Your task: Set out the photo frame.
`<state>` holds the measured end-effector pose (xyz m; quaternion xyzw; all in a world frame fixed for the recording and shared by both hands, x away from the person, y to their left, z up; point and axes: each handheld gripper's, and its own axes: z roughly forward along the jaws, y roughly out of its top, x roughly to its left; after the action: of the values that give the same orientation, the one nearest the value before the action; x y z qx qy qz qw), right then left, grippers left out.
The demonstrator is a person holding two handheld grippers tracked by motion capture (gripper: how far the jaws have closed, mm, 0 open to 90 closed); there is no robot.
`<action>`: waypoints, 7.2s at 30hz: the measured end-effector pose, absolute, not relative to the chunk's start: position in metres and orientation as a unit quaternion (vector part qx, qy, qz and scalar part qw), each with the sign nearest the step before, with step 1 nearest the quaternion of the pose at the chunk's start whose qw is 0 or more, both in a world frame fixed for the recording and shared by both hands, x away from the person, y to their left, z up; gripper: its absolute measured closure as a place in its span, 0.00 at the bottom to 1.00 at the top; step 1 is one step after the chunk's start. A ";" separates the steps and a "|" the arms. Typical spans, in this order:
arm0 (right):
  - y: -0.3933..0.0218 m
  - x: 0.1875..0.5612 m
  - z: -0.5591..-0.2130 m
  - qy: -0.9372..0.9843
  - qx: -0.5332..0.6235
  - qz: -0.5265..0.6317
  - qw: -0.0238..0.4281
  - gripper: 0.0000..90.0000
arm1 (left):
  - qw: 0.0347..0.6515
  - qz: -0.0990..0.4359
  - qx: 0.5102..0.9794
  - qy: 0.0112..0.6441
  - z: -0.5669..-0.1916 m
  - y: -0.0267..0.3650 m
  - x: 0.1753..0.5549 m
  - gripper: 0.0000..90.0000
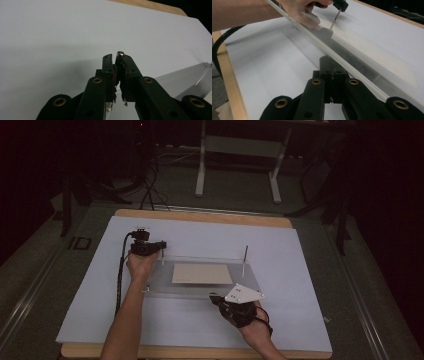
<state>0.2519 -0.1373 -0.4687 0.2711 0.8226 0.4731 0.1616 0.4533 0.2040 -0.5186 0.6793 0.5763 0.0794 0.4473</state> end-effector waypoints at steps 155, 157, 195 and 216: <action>-0.223 0.414 -0.478 0.728 0.400 0.487 0.268 0.57 | 0.496 0.269 0.701 0.436 -0.470 0.185 0.416 0.48; -0.225 0.415 -0.477 0.725 0.406 0.495 0.256 0.58 | 0.501 0.267 0.695 0.441 -0.469 0.185 0.415 0.50; -0.246 0.387 -0.452 0.713 0.425 0.525 0.188 0.59 | 0.483 0.225 0.694 0.484 -0.449 0.174 0.367 0.52; -0.254 0.373 -0.465 0.708 0.440 0.525 0.170 0.58 | 0.483 0.230 0.692 0.484 -0.453 0.165 0.352 0.52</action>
<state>0.3727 -0.2540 -0.4649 0.4403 0.7082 0.5253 0.1696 0.3525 0.1647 -0.4533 0.6920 0.4845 0.2301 0.4832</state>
